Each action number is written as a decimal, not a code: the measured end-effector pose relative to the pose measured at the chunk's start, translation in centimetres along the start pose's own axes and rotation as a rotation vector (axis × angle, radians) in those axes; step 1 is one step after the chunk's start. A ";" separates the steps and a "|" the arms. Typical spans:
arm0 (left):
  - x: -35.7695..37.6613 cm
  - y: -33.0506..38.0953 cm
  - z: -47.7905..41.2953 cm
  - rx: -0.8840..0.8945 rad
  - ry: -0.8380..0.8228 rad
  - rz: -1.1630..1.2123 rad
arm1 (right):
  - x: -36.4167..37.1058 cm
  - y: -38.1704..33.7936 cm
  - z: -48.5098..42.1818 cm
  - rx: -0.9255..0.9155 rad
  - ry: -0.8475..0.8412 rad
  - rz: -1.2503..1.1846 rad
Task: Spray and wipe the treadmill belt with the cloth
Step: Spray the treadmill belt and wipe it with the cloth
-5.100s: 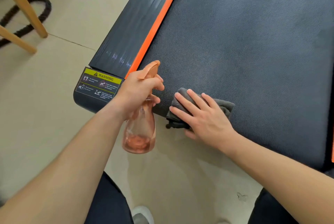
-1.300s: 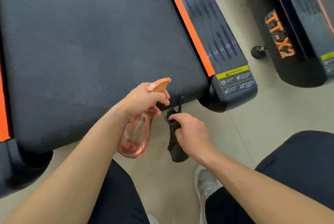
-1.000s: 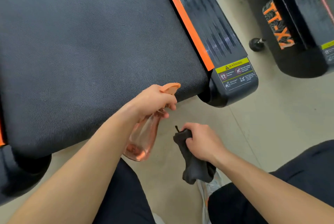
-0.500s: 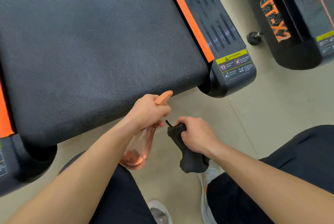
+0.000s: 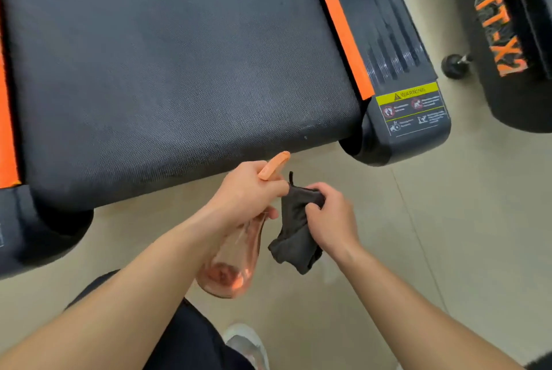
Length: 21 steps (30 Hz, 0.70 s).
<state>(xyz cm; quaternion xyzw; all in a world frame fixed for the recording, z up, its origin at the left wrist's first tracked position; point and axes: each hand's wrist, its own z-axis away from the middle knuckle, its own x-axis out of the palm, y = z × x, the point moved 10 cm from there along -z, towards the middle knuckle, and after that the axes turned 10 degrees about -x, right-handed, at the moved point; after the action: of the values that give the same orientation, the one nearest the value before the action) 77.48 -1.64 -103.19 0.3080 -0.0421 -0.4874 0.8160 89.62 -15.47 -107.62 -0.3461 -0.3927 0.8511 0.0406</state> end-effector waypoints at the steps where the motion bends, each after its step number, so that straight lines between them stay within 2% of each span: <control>1: -0.5 -0.5 -0.1 -0.014 0.031 0.026 | 0.3 0.3 -0.3 -0.018 -0.008 -0.043; 7: -1.7 -3.0 1.6 -0.022 0.158 0.232 | 1.4 2.8 -0.2 -0.016 -0.042 -0.219; 17: 1.8 -4.5 6.2 -0.035 0.266 0.407 | 0.7 4.0 1.9 -0.087 -0.114 -0.246; 21: 3.9 -4.7 7.2 -0.091 0.309 0.416 | -0.3 4.7 2.7 -0.101 -0.122 -0.244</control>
<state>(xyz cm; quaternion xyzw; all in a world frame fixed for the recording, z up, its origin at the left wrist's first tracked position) 73.24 -9.80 -100.88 0.3264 0.0427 -0.2579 0.9084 89.12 -20.52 -109.52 -0.2449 -0.4759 0.8385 0.1025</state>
